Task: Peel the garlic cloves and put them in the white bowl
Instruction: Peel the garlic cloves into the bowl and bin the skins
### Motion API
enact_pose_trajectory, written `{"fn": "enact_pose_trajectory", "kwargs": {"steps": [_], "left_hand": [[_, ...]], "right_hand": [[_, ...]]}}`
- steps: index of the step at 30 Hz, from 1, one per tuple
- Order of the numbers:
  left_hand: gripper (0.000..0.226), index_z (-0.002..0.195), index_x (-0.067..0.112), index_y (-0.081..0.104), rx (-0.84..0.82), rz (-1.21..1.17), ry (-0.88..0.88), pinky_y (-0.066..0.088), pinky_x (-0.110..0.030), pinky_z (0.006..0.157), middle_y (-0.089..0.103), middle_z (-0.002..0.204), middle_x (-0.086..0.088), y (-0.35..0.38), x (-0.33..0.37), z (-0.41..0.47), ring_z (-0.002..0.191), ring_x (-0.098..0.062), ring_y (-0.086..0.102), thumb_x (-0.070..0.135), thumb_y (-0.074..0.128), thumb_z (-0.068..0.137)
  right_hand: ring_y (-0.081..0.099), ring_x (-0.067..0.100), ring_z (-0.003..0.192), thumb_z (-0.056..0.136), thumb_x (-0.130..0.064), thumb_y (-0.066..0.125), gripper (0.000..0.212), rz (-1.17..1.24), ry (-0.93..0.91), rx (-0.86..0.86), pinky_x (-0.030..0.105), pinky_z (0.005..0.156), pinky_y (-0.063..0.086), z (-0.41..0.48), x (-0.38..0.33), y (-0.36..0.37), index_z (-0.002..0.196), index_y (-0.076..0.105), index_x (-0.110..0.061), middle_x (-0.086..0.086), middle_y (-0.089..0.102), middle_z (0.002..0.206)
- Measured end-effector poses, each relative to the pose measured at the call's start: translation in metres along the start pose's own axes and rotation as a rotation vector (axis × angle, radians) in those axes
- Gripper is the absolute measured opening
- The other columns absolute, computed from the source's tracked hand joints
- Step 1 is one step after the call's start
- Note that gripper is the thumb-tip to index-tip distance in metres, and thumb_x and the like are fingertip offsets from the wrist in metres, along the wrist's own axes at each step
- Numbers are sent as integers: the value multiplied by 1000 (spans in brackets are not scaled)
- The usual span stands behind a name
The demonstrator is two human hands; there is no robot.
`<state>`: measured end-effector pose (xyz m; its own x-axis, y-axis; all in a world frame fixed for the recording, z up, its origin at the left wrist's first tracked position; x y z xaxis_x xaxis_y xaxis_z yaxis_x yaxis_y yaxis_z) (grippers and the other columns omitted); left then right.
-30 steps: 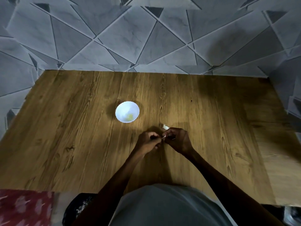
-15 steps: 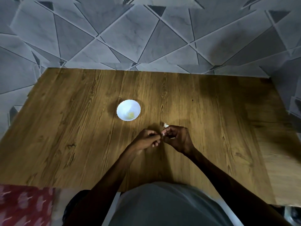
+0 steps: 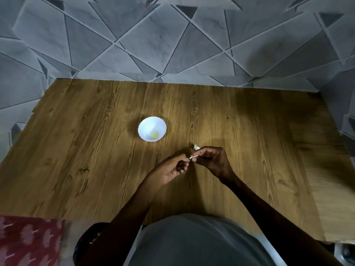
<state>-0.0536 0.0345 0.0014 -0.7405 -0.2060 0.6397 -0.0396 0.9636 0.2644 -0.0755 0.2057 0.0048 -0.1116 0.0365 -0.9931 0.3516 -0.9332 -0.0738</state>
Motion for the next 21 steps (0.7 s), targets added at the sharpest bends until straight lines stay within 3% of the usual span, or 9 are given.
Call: {"fn": "enact_pose_trajectory", "kwargs": {"steps": [10,15,18,21], "left_hand": [[11,82,16,65,172,729,268,37,-14,44,61,60,4,-4,-7,10,48,-6,54,20,59,91],[6,84,13,72,173,549,308,50,-22,57,68,61,0,-2,-8,13,54,-8,61,18,74,83],[10,90,2,70,172,343,306,48,-16,52,67,64,-6,2,-5,9,51,-6,60,5,75,82],[14,96,0,69,158,260,298,47,-14,51,68,68,-7,2,-2,6,53,-5,62,4,73,83]], "right_hand": [[73,29,85,85,-2,72,17,11,186,115,37,74,60,-6,19,-1,102,73,0,12,76,90],[73,23,83,83,-1,74,17,-45,188,162,33,74,59,-7,21,1,101,74,-2,7,76,89],[73,21,84,82,3,73,19,-12,188,193,25,74,57,-9,21,2,101,74,1,8,77,91],[74,20,87,81,0,75,20,-10,179,200,26,76,57,-10,22,3,101,74,0,6,77,93]]}}
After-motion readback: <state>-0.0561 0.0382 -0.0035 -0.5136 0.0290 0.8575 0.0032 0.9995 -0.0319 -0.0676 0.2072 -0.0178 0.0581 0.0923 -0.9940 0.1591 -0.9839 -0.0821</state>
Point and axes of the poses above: each hand's wrist, its own z-axis towards the middle knuckle, its own y-axis out of the palm, x = y × z, the point moved 2 cm from there along z, towards the middle knuckle
